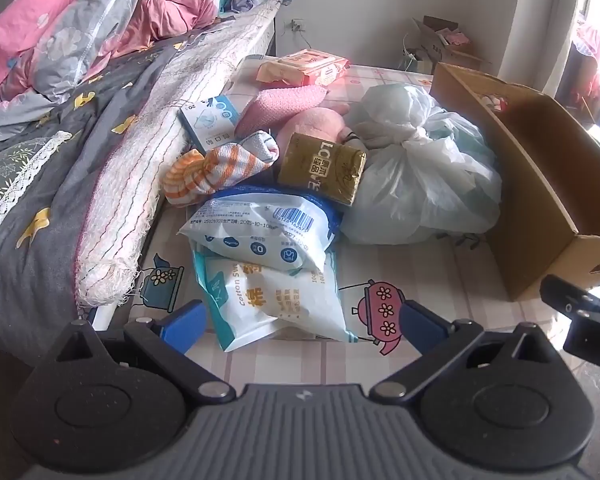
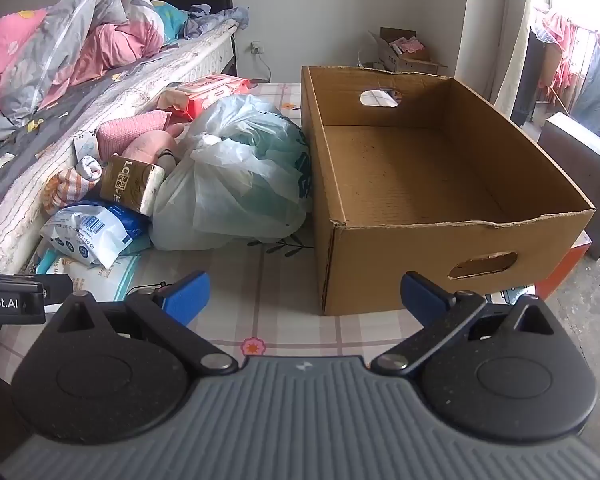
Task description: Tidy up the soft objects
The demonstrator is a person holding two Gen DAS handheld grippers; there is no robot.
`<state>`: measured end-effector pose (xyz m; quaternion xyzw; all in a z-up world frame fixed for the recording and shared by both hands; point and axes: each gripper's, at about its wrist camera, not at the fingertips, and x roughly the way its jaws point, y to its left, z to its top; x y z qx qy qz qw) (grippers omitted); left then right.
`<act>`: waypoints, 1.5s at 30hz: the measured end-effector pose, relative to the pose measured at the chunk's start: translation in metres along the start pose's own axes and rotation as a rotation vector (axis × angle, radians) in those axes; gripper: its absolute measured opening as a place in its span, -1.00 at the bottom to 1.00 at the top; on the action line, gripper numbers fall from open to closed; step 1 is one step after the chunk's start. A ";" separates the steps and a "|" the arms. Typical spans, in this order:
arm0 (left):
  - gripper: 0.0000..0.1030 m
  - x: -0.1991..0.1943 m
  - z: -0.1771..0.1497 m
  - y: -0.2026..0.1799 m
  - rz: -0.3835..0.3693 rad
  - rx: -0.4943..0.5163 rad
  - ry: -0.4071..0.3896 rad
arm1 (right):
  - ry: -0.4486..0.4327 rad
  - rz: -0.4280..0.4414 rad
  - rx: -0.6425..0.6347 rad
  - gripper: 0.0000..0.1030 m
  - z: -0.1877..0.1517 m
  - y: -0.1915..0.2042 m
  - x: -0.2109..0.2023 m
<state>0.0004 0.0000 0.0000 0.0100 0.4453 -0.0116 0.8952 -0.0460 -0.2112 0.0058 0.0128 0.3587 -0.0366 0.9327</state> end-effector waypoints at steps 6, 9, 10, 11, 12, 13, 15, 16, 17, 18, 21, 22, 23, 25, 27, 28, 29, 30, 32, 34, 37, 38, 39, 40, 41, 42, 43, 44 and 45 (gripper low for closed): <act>0.99 0.003 -0.007 -0.015 -0.003 0.032 -0.004 | 0.001 -0.007 -0.001 0.98 0.002 0.000 -0.006; 0.99 0.007 -0.007 -0.019 -0.014 0.048 -0.004 | 0.003 -0.010 0.009 0.98 0.000 -0.006 -0.002; 0.99 0.006 -0.010 -0.020 -0.021 0.055 -0.007 | 0.005 -0.008 0.012 0.98 -0.001 -0.008 0.000; 0.99 0.005 -0.005 -0.014 -0.039 0.055 0.007 | 0.006 -0.010 0.013 0.98 -0.002 -0.007 0.003; 0.99 0.005 -0.004 -0.013 -0.042 0.056 0.010 | 0.009 -0.011 0.014 0.98 -0.001 -0.008 0.003; 0.99 0.005 -0.004 -0.014 -0.045 0.058 0.012 | 0.012 -0.009 0.015 0.98 -0.002 -0.009 0.006; 0.99 0.006 -0.003 -0.015 -0.047 0.060 0.014 | 0.010 -0.014 0.007 0.98 0.000 -0.006 -0.001; 0.99 0.006 -0.003 -0.015 -0.047 0.060 0.014 | 0.012 -0.015 0.006 0.98 0.000 -0.006 -0.001; 0.99 0.006 -0.003 -0.015 -0.048 0.060 0.013 | 0.014 -0.016 0.005 0.98 0.000 -0.006 -0.001; 0.99 0.006 -0.003 -0.015 -0.049 0.061 0.012 | 0.014 -0.016 0.005 0.98 0.000 -0.006 -0.001; 0.99 0.006 -0.003 -0.016 -0.053 0.065 0.013 | 0.016 -0.016 0.005 0.98 0.000 -0.006 -0.001; 0.99 0.006 -0.003 -0.016 -0.054 0.067 0.013 | 0.016 -0.017 0.006 0.98 0.000 -0.006 -0.001; 0.99 0.006 -0.003 -0.016 -0.055 0.069 0.014 | 0.017 -0.018 0.008 0.98 0.000 -0.007 -0.001; 0.99 0.006 -0.002 -0.016 -0.055 0.071 0.015 | 0.019 -0.019 0.010 0.98 0.000 -0.008 -0.001; 0.99 0.006 -0.002 -0.016 -0.055 0.070 0.014 | 0.023 -0.018 0.012 0.98 0.000 -0.009 -0.001; 0.99 0.006 -0.003 -0.016 -0.054 0.071 0.013 | 0.024 -0.019 0.012 0.98 0.000 -0.009 0.000; 0.99 0.006 -0.003 -0.016 -0.054 0.071 0.013 | 0.026 -0.019 0.011 0.98 0.000 -0.009 0.000; 0.99 0.006 -0.002 -0.016 -0.054 0.070 0.014 | 0.028 -0.018 0.011 0.98 0.000 -0.009 0.000; 0.99 0.006 -0.002 -0.016 -0.054 0.070 0.014 | 0.032 -0.016 0.009 0.98 -0.001 -0.008 0.001; 0.99 0.006 -0.002 -0.015 -0.053 0.069 0.015 | 0.034 -0.014 0.008 0.98 -0.001 -0.007 0.002; 0.99 0.006 -0.003 -0.014 -0.051 0.066 0.015 | 0.037 -0.013 0.005 0.98 -0.001 -0.006 0.002; 0.99 0.005 -0.003 -0.014 -0.050 0.066 0.014 | 0.038 -0.012 0.005 0.98 -0.001 -0.006 0.002; 0.99 0.005 -0.003 -0.013 -0.049 0.066 0.014 | 0.038 -0.011 0.005 0.98 -0.001 -0.006 0.002; 0.99 0.005 -0.003 -0.013 -0.050 0.065 0.014 | 0.040 -0.009 0.006 0.98 -0.002 -0.006 0.002; 0.99 0.005 -0.003 -0.014 -0.050 0.066 0.014 | 0.040 -0.007 0.005 0.98 -0.002 -0.005 0.003; 0.99 0.005 -0.003 -0.014 -0.050 0.066 0.014 | 0.041 -0.006 0.005 0.98 -0.002 -0.005 0.002; 0.99 0.005 -0.003 -0.013 -0.050 0.066 0.013 | 0.042 -0.006 0.003 0.98 -0.002 -0.004 0.002; 0.99 0.005 -0.003 -0.013 -0.050 0.065 0.012 | 0.045 -0.006 0.003 0.98 -0.002 -0.004 0.003; 0.99 0.005 -0.003 -0.013 -0.050 0.064 0.012 | 0.047 -0.005 0.004 0.98 -0.002 -0.004 0.003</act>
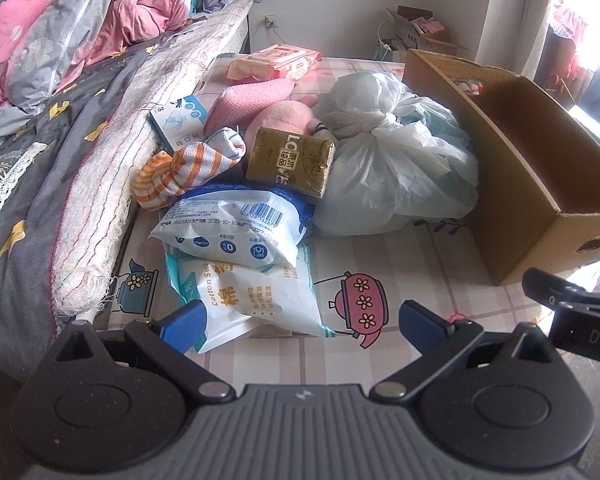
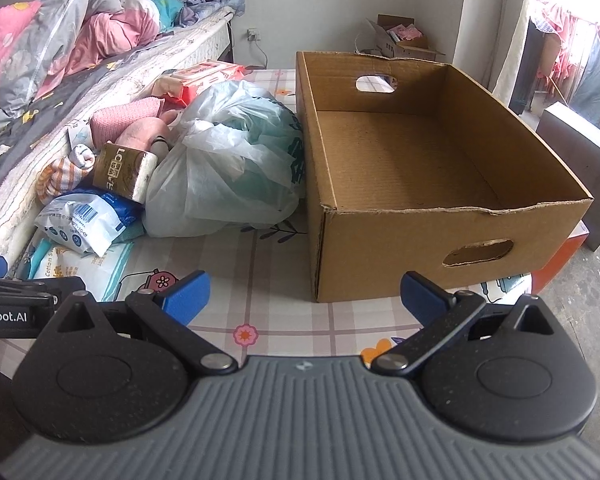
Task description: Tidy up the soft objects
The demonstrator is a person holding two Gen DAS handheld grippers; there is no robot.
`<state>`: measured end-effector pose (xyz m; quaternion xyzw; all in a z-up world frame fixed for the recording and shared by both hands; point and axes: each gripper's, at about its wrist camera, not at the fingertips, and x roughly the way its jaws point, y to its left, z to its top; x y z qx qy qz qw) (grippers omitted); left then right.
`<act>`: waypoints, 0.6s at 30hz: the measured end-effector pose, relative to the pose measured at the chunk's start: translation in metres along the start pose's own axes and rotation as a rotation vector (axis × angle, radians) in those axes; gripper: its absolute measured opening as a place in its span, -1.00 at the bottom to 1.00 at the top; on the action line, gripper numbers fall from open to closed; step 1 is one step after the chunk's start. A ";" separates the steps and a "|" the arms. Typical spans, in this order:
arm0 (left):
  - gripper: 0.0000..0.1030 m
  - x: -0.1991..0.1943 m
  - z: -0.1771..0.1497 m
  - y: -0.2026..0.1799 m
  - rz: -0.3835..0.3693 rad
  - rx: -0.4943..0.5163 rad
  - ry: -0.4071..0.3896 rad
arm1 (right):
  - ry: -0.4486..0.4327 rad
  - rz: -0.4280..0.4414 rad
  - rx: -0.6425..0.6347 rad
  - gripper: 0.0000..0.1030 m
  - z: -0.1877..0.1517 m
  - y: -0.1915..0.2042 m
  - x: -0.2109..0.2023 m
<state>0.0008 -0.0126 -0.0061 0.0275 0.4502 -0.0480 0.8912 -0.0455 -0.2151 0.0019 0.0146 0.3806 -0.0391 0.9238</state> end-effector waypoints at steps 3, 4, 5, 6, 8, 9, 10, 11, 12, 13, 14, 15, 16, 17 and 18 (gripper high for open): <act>0.99 0.000 0.000 0.000 0.002 0.000 0.002 | 0.003 0.002 0.001 0.98 0.000 0.001 0.000; 0.99 0.000 0.000 0.001 0.003 -0.001 0.002 | 0.005 0.001 -0.001 0.98 0.000 0.001 0.001; 0.99 0.000 0.000 0.001 0.003 -0.001 0.002 | 0.007 0.001 -0.003 0.98 0.000 0.001 0.001; 0.99 0.000 0.000 0.001 0.003 -0.002 0.003 | 0.009 0.003 -0.004 0.98 0.000 0.002 0.002; 0.99 0.001 0.000 0.001 0.003 -0.002 0.003 | 0.011 0.005 -0.007 0.98 0.000 0.003 0.002; 0.99 0.001 0.000 0.002 0.004 -0.003 0.004 | 0.011 0.006 -0.009 0.98 0.000 0.004 0.002; 0.99 0.001 0.000 0.002 0.004 -0.004 0.004 | 0.011 0.007 -0.012 0.98 0.001 0.004 0.003; 0.99 0.001 -0.001 0.003 0.005 -0.005 0.005 | 0.011 0.007 -0.014 0.98 0.001 0.005 0.003; 0.99 0.001 -0.001 0.003 0.006 -0.006 0.005 | 0.013 0.007 -0.018 0.98 0.001 0.006 0.003; 0.99 0.001 -0.001 0.004 0.007 -0.007 0.004 | 0.013 0.007 -0.021 0.98 0.001 0.006 0.004; 0.99 0.002 -0.001 0.003 0.007 -0.007 0.005 | 0.015 0.007 -0.023 0.98 0.001 0.007 0.004; 0.99 0.002 -0.001 0.003 0.008 -0.007 0.005 | 0.015 0.008 -0.026 0.98 0.001 0.008 0.005; 0.99 0.002 -0.001 0.004 0.010 -0.008 0.006 | 0.016 0.009 -0.028 0.98 0.001 0.008 0.005; 0.99 0.002 -0.001 0.004 0.010 -0.008 0.008 | 0.017 0.010 -0.029 0.98 0.001 0.009 0.005; 0.99 0.003 -0.001 0.004 0.011 -0.009 0.008 | 0.018 0.011 -0.029 0.98 0.001 0.009 0.005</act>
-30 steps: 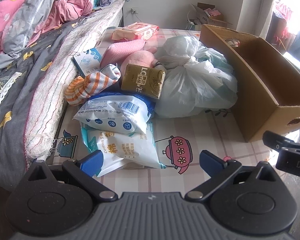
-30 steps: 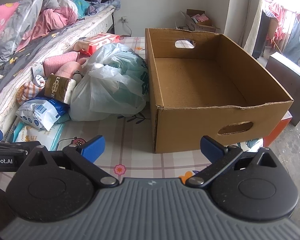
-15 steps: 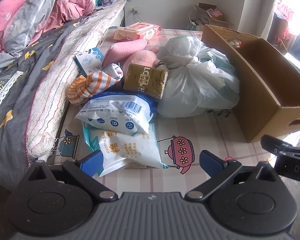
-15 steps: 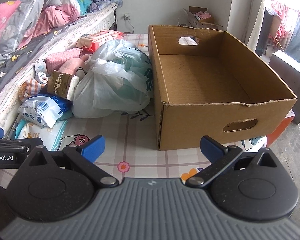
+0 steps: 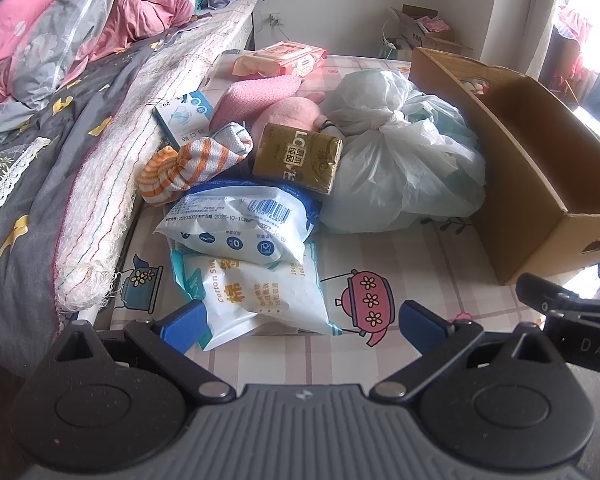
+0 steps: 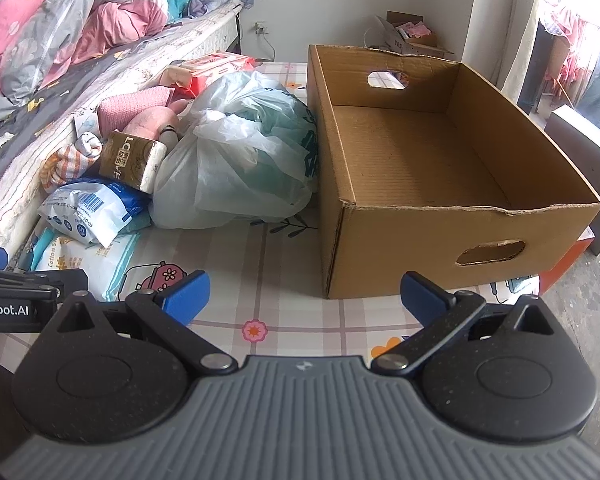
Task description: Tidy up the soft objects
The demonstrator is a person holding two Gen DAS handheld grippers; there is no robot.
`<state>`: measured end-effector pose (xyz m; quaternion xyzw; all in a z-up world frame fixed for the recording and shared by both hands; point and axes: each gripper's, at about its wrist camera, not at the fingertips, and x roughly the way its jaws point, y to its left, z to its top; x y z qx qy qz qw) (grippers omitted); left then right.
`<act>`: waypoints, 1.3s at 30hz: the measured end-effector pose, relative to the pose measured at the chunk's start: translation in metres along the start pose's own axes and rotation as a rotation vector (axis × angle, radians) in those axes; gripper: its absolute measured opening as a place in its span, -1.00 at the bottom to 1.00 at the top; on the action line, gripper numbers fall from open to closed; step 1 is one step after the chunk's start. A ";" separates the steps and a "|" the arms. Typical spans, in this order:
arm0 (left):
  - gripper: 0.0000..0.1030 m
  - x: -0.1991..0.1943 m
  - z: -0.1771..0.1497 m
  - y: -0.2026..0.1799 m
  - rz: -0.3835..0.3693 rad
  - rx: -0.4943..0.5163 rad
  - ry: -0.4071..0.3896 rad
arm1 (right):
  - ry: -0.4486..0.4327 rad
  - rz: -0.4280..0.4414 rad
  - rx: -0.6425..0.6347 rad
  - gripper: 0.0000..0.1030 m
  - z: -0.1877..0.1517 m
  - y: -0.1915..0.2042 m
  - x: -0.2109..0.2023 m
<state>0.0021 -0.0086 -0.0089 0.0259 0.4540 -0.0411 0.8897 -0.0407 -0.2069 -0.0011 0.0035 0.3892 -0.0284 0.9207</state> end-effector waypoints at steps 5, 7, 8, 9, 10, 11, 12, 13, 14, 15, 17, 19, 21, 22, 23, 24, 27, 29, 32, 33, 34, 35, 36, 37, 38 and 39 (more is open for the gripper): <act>0.99 0.001 0.001 0.000 0.001 -0.001 0.001 | 0.003 0.001 -0.001 0.98 0.001 0.001 0.001; 0.99 0.001 0.001 0.000 0.001 -0.001 0.001 | 0.004 0.000 -0.002 0.98 0.001 0.001 0.002; 0.99 0.001 0.001 0.000 0.001 -0.001 0.001 | 0.003 0.000 -0.002 0.98 0.001 0.001 0.002; 0.99 0.001 0.001 0.000 0.001 -0.001 0.002 | 0.003 0.000 -0.003 0.98 0.001 0.001 0.002; 0.99 0.001 0.001 0.000 0.001 -0.001 0.001 | 0.004 0.000 -0.004 0.98 0.001 0.001 0.003; 0.99 0.001 0.001 0.000 0.002 -0.001 0.001 | 0.004 0.000 -0.005 0.98 0.001 0.002 0.003; 0.99 0.001 0.001 0.000 0.001 -0.001 0.002 | 0.005 0.000 -0.005 0.98 0.001 0.002 0.004; 0.99 0.001 0.001 0.000 0.002 -0.001 0.002 | 0.007 0.001 -0.005 0.98 0.001 0.002 0.004; 0.99 0.001 0.001 0.000 0.002 -0.001 0.002 | 0.008 0.002 -0.005 0.98 0.001 0.003 0.005; 0.99 0.001 0.001 0.000 0.001 -0.001 0.002 | 0.009 0.003 -0.006 0.98 0.002 0.003 0.005; 0.99 0.001 0.001 0.000 0.002 -0.001 0.002 | 0.011 0.005 -0.007 0.98 0.001 0.004 0.006; 0.99 0.001 0.001 0.000 0.002 -0.001 0.003 | 0.014 0.006 -0.007 0.98 0.001 0.004 0.006; 0.99 0.002 0.000 0.001 0.002 -0.002 0.004 | 0.017 0.007 -0.007 0.98 0.001 0.004 0.008; 0.99 0.003 0.000 0.001 0.003 -0.003 0.005 | 0.019 0.007 -0.007 0.98 0.001 0.004 0.008; 0.99 0.004 0.000 0.002 0.002 -0.004 0.005 | 0.020 0.008 -0.007 0.98 0.001 0.005 0.008; 0.99 0.004 0.000 0.002 0.003 -0.004 0.005 | 0.021 0.008 -0.007 0.98 0.001 0.005 0.008; 0.99 0.004 0.000 0.002 0.002 -0.005 0.005 | 0.022 0.009 -0.007 0.98 0.001 0.005 0.009; 0.99 0.005 -0.001 0.004 0.002 -0.007 0.007 | 0.022 0.008 -0.007 0.98 0.002 0.005 0.009; 0.99 0.006 0.000 0.004 0.004 -0.008 0.011 | 0.023 0.009 -0.007 0.98 0.001 0.005 0.009; 0.99 0.007 0.000 0.004 0.004 -0.009 0.012 | 0.024 0.009 -0.008 0.98 0.001 0.006 0.009; 0.99 0.007 0.000 0.005 0.004 -0.010 0.014 | 0.024 0.008 -0.008 0.98 0.002 0.006 0.010; 0.99 0.007 0.000 0.005 0.004 -0.011 0.014 | 0.024 0.008 -0.008 0.98 0.002 0.006 0.010; 0.99 0.007 0.000 0.005 0.004 -0.011 0.014 | 0.025 0.008 -0.008 0.98 0.002 0.007 0.010; 0.99 0.007 0.000 0.005 0.005 -0.012 0.014 | 0.025 0.008 -0.008 0.98 0.002 0.007 0.011; 0.99 0.007 0.000 0.005 0.005 -0.012 0.015 | 0.025 0.009 -0.008 0.98 0.002 0.007 0.011; 0.99 0.007 0.000 0.005 0.005 -0.012 0.015 | 0.024 0.008 -0.009 0.98 0.002 0.007 0.011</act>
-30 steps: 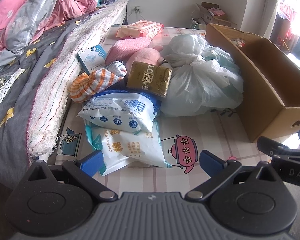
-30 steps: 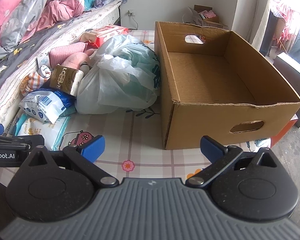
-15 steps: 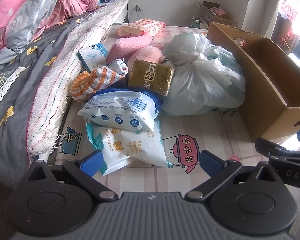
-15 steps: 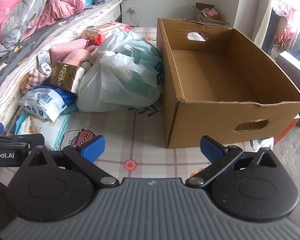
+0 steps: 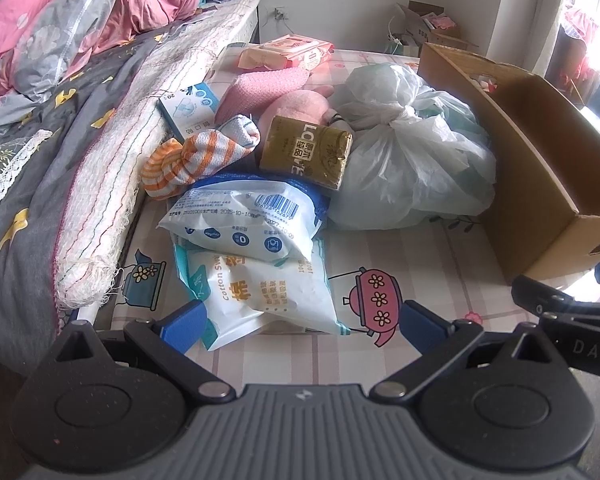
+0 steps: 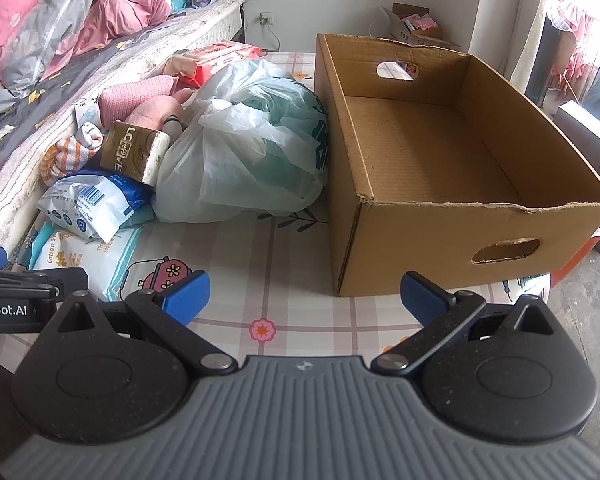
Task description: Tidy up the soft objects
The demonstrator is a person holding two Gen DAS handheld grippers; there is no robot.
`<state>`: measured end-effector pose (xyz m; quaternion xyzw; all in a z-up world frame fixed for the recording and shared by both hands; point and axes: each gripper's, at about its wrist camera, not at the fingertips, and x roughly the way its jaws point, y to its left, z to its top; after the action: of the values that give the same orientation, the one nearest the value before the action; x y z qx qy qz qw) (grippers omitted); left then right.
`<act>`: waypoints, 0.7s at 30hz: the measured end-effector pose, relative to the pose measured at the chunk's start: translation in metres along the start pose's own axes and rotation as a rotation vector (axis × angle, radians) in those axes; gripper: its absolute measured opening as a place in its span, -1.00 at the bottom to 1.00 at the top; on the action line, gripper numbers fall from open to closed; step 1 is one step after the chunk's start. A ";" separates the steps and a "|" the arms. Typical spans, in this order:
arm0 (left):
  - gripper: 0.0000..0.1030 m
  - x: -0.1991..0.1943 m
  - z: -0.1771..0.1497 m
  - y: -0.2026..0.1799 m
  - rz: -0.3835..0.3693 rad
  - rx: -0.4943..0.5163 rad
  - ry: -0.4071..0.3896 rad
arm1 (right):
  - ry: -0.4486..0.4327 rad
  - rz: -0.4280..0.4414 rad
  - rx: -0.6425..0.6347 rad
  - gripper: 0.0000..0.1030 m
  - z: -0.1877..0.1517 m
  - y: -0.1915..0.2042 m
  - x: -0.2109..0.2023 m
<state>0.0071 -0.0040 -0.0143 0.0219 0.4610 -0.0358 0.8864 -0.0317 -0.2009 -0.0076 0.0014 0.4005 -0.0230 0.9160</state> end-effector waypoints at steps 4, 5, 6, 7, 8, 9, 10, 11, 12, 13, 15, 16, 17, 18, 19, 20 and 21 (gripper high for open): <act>0.99 0.000 0.001 0.000 0.001 0.000 0.003 | 0.001 0.000 0.000 0.98 0.000 0.000 0.001; 0.99 0.000 0.001 0.000 0.001 -0.001 0.002 | 0.000 0.001 0.000 0.98 0.000 0.000 0.001; 0.99 0.000 0.001 0.000 0.001 -0.001 0.002 | 0.000 0.000 -0.001 0.98 0.000 0.000 0.001; 0.99 0.000 0.001 0.000 0.001 -0.001 0.002 | 0.001 0.000 -0.001 0.98 0.000 0.000 0.001; 0.99 0.000 0.001 0.000 0.001 -0.001 0.003 | 0.001 0.001 0.000 0.98 0.000 0.000 0.001; 0.99 0.000 0.001 0.000 0.001 -0.001 0.003 | 0.001 0.001 -0.001 0.98 0.000 0.000 0.001; 0.99 0.000 0.001 0.000 0.000 -0.002 0.003 | 0.000 0.000 -0.001 0.98 0.000 0.001 0.001; 0.99 0.000 0.001 0.000 0.000 -0.001 0.003 | 0.000 0.001 -0.001 0.98 0.000 0.001 0.001; 0.99 0.000 0.001 0.000 0.001 0.000 0.003 | 0.000 0.001 -0.001 0.98 0.000 0.001 0.001; 0.99 0.000 0.001 0.000 0.001 0.000 0.003 | -0.001 0.001 0.000 0.98 0.000 0.001 0.001; 0.99 0.000 0.001 0.000 0.000 -0.001 0.003 | 0.000 0.001 0.000 0.98 0.001 0.001 0.002; 0.99 0.000 0.001 0.000 0.000 -0.001 0.003 | 0.000 0.001 0.000 0.98 0.001 0.001 0.002; 0.99 0.000 0.001 0.000 0.001 -0.001 0.003 | -0.001 0.001 -0.001 0.98 0.001 0.001 0.002; 0.99 0.000 0.001 0.001 0.002 -0.002 0.003 | -0.001 0.001 -0.002 0.98 0.001 0.001 0.002; 0.99 0.000 0.002 0.001 0.003 -0.003 0.003 | -0.001 0.000 -0.002 0.98 0.001 0.001 0.002; 0.99 0.000 0.002 0.002 0.003 -0.003 0.003 | -0.001 0.001 -0.001 0.98 0.001 0.001 0.002; 0.99 -0.001 0.002 0.003 0.005 -0.004 0.002 | -0.002 0.001 -0.001 0.98 0.001 0.001 0.002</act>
<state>0.0084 -0.0009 -0.0126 0.0213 0.4619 -0.0326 0.8861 -0.0299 -0.1995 -0.0083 0.0013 0.3995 -0.0223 0.9165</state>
